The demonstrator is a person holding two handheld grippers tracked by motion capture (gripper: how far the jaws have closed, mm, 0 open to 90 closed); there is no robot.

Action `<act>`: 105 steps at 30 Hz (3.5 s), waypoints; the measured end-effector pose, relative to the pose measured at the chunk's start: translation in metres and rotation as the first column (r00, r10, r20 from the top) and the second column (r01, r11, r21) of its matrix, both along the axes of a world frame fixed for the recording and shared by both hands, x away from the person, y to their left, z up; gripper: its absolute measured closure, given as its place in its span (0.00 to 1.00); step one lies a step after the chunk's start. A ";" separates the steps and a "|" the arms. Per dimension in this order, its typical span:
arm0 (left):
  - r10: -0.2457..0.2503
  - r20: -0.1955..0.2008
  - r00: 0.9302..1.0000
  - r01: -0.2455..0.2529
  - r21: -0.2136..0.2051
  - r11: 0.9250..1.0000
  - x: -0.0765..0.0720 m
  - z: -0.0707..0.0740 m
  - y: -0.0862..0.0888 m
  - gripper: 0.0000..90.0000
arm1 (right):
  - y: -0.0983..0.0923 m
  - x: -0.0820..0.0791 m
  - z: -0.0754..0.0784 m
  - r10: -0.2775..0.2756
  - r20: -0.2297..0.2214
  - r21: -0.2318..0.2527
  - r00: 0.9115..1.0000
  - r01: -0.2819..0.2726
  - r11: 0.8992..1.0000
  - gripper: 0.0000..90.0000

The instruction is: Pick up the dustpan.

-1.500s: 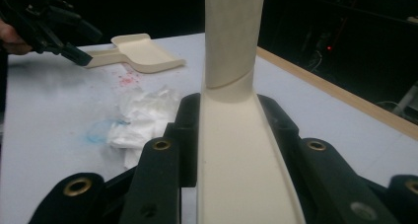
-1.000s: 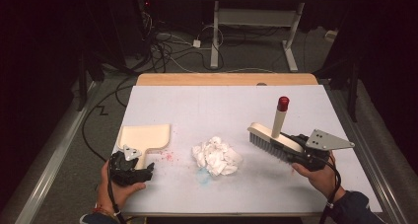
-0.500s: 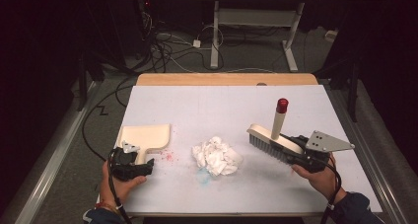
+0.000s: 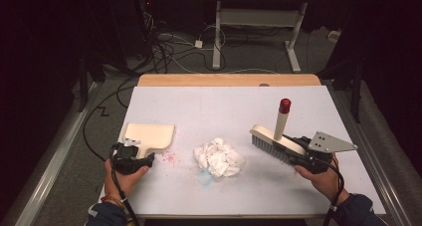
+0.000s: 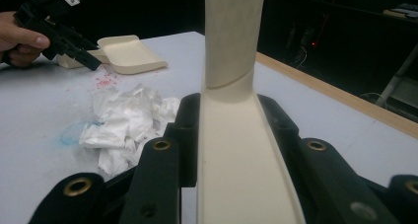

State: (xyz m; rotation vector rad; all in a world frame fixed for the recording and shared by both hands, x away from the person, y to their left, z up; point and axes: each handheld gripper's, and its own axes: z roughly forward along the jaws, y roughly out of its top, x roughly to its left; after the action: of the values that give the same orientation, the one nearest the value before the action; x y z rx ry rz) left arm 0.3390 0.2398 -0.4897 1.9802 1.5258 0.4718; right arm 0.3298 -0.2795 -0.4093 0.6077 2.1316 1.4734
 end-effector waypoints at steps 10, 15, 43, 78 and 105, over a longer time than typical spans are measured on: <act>-0.046 0.024 0.999 0.046 0.005 0.999 0.004 -0.001 0.010 0.69 | 0.000 0.003 -0.003 -0.002 -0.019 -0.007 1.000 0.002 1.000 0.76; -0.069 0.025 0.997 0.069 0.022 0.997 0.004 0.001 0.011 0.70 | 0.000 0.003 -0.004 0.003 -0.022 -0.009 1.000 -0.003 1.000 0.76; -0.450 -0.146 0.881 0.469 0.148 0.871 -0.040 0.042 0.008 0.70 | 0.000 0.014 -0.024 -0.053 -0.088 -0.007 0.995 0.053 0.999 0.76; -0.630 -0.238 0.739 0.671 0.170 0.722 -0.045 0.049 -0.059 0.69 | 0.061 0.027 -0.037 -0.177 -0.181 -0.119 0.967 0.158 0.980 0.76; -0.639 -0.226 0.736 0.675 0.162 0.720 -0.042 0.048 -0.079 0.69 | 0.066 0.020 -0.041 -0.145 -0.219 0.008 0.965 0.150 0.989 0.76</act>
State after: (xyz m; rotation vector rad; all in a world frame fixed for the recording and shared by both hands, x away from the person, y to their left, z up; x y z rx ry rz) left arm 0.2972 0.1612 -0.4420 2.6206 0.7459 0.1933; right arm 0.3498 -0.2139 -0.4502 0.9556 2.1780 1.4084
